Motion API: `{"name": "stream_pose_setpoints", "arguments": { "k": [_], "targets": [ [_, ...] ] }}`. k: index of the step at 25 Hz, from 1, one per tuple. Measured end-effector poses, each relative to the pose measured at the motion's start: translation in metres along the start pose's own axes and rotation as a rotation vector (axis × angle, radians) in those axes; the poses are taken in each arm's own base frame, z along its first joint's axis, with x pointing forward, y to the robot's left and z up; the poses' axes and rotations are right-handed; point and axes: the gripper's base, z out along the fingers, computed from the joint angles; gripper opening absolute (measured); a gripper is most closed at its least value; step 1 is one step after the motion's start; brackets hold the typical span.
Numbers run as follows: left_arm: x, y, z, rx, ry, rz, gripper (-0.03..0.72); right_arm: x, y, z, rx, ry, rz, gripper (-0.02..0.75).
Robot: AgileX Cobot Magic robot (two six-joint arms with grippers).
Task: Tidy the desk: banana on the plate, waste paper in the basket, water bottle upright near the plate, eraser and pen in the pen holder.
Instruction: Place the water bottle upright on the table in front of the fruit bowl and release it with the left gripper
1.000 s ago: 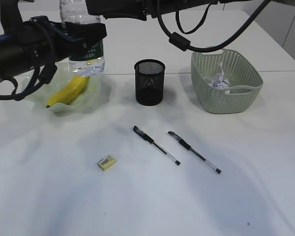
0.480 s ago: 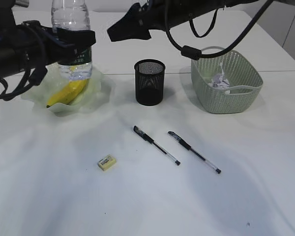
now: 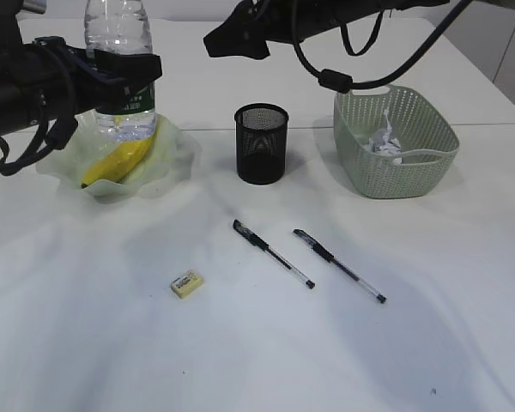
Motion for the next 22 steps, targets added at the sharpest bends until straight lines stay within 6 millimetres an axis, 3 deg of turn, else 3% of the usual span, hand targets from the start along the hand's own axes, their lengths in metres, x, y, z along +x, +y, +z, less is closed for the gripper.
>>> {"name": "stream_pose_setpoints", "arguments": {
  "k": [9, 18, 22],
  "targets": [
    [-0.003, -0.002, 0.0, 0.026, -0.03, 0.001, 0.379, -0.005, -0.009, -0.001, 0.103, -0.056, 0.016, 0.552],
    [-0.003, -0.003, 0.0, 0.032, -0.037, 0.001, 0.379, -0.013, -0.048, -0.017, 0.47, -0.202, 0.084, 0.552],
    [-0.003, -0.003, 0.0, 0.032, -0.037, 0.001, 0.379, 0.003, -0.065, -0.025, 0.603, -0.209, 0.134, 0.552]
  ]
}}
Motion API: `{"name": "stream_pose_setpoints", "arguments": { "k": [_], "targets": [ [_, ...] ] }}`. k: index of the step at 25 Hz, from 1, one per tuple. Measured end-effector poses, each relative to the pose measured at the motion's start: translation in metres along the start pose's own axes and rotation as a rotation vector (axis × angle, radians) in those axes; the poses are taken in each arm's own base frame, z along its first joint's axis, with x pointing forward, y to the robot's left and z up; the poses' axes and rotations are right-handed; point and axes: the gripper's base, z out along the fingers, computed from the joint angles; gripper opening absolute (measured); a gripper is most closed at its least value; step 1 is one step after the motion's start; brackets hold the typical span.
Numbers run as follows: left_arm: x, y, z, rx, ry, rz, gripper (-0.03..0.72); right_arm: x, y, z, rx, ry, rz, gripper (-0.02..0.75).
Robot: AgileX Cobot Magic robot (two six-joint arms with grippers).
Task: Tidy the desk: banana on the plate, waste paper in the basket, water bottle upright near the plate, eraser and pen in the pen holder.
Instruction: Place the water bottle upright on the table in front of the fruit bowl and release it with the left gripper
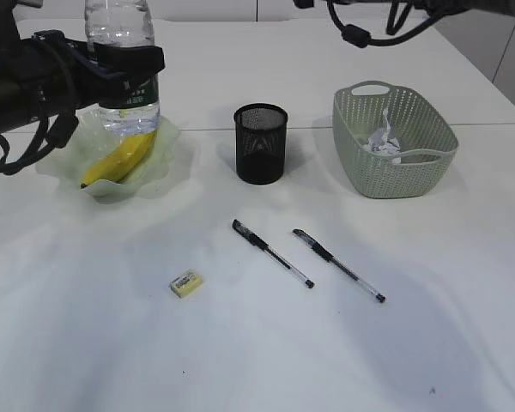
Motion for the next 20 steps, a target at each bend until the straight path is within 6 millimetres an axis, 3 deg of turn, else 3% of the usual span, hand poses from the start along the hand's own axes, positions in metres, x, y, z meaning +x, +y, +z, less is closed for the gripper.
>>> {"name": "stream_pose_setpoints", "arguments": {
  "k": [4, 9, 13, 20],
  "targets": [
    [0.001, 0.0, 0.0, -0.005, 0.006, 0.0, 0.379, 0.03, -0.022, -0.009, 0.135, 0.061, 0.023, 0.551],
    [0.004, 0.004, 0.0, -0.037, 0.045, 0.0, 0.379, 0.041, -0.047, -0.045, 0.423, 0.048, -0.003, 0.529],
    [0.005, 0.004, 0.0, -0.043, 0.058, 0.05, 0.379, 0.044, -0.056, -0.07, 0.553, 0.05, -0.038, 0.489],
    [0.013, 0.005, -0.001, -0.035, 0.14, 0.186, 0.379, 0.079, -0.061, -0.09, 0.697, 0.15, 0.032, 0.465]
  ]
}}
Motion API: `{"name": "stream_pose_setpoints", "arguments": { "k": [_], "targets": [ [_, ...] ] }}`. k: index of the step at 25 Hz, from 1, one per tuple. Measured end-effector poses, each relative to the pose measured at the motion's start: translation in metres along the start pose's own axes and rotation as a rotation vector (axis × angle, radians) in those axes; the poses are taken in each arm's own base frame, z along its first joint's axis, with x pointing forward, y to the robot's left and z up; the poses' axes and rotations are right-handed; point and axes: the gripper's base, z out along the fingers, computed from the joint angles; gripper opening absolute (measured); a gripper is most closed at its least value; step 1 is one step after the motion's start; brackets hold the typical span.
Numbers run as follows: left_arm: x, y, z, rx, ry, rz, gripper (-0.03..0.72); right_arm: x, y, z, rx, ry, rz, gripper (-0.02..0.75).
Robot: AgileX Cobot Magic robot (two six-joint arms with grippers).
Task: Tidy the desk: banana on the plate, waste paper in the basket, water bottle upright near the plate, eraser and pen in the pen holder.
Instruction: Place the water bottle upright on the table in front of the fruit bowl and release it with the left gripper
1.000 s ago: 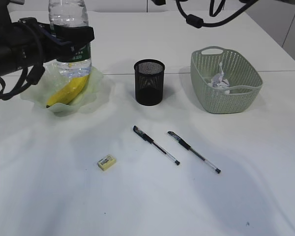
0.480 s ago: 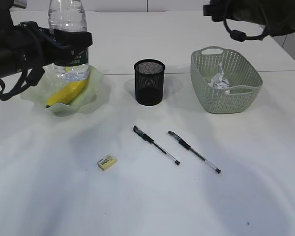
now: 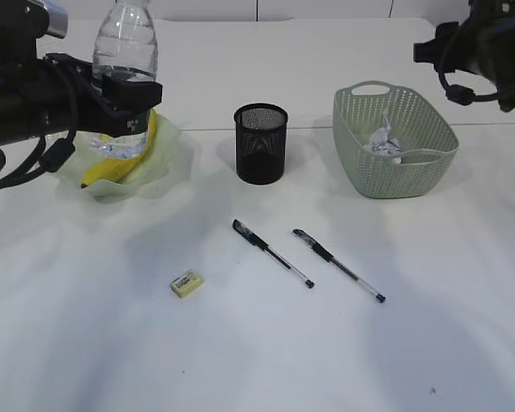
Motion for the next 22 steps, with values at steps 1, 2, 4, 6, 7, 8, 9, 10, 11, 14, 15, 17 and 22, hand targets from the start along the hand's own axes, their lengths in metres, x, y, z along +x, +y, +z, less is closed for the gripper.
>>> {"name": "stream_pose_setpoints", "arguments": {
  "k": [1, 2, 4, 6, 7, 8, 9, 10, 11, 14, 15, 17, 22],
  "targets": [
    [0.001, -0.001, 0.0, 0.004, 0.006, 0.005, 0.379, 0.004, -0.001, 0.0, 0.006, 0.012, -0.002, 0.465],
    [0.002, -0.001, -0.001, 0.006, 0.013, 0.013, 0.379, 0.008, -0.001, -0.001, 0.008, 0.026, -0.003, 0.465],
    [0.003, -0.001, -0.001, 0.01, 0.017, 0.03, 0.379, 0.015, -0.001, -0.001, 0.01, 0.045, -0.009, 0.465],
    [0.003, -0.001, -0.001, 0.01, 0.017, 0.057, 0.379, 0.02, -0.001, -0.002, 0.01, 0.061, -0.01, 0.465],
    [0.003, -0.001, -0.001, 0.009, 0.019, 0.074, 0.379, 0.021, -0.001, -0.002, 0.014, 0.066, -0.007, 0.465],
    [0.003, -0.001, -0.001, 0.008, 0.023, 0.089, 0.379, 0.023, -0.001, -0.002, 0.014, 0.071, -0.007, 0.465],
    [0.004, -0.001, -0.001, 0.003, 0.032, 0.101, 0.379, 0.024, -0.001, -0.002, 0.017, 0.075, -0.007, 0.464],
    [0.005, 0.0, -0.001, -0.002, 0.042, 0.114, 0.379, 0.025, -0.002, -0.002, 0.023, 0.076, -0.006, 0.465],
    [0.007, 0.001, 0.0, -0.007, 0.054, 0.12, 0.379, 0.026, -0.002, -0.002, 0.027, 0.079, -0.009, 0.465],
    [0.012, 0.004, 0.0, -0.022, 0.081, 0.119, 0.379, 0.027, -0.003, -0.002, 0.033, 0.08, -0.01, 0.465],
    [0.014, 0.005, 0.001, -0.027, 0.09, 0.117, 0.379, 0.027, -0.003, -0.002, 0.035, 0.08, -0.01, 0.465],
    [0.015, 0.006, 0.001, -0.033, 0.1, 0.116, 0.379, 0.026, -0.003, -0.003, 0.037, 0.078, -0.01, 0.465],
    [0.016, 0.007, 0.001, -0.037, 0.1, 0.113, 0.379, 0.024, -0.004, -0.004, 0.039, 0.074, -0.009, 0.464]
  ]
}}
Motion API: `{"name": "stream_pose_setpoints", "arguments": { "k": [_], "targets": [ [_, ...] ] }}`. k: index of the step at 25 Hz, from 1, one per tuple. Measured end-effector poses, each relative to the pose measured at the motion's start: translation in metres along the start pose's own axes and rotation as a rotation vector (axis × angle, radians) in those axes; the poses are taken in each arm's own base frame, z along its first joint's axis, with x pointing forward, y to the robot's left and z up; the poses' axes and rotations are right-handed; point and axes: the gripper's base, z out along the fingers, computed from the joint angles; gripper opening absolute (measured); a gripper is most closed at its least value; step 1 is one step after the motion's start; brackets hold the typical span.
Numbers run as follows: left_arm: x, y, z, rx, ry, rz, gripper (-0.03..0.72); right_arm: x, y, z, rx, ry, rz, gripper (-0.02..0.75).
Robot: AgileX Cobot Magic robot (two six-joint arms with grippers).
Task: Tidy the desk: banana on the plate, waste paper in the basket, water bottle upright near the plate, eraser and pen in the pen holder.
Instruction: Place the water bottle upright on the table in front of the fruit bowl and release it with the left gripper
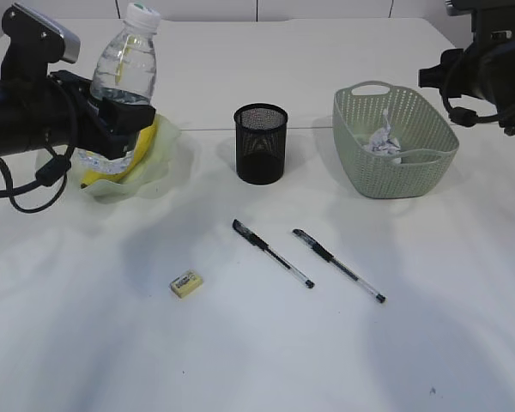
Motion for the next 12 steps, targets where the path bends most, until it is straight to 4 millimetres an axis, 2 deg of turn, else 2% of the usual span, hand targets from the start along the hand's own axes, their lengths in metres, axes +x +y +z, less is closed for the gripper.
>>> {"name": "stream_pose_setpoints", "arguments": {
  "k": [12],
  "targets": [
    [-0.0011, -0.0004, 0.0, 0.004, -0.012, -0.019, 0.379, 0.0014, -0.0004, 0.0, 0.005, 0.015, 0.024, 0.463]
  ]
}}
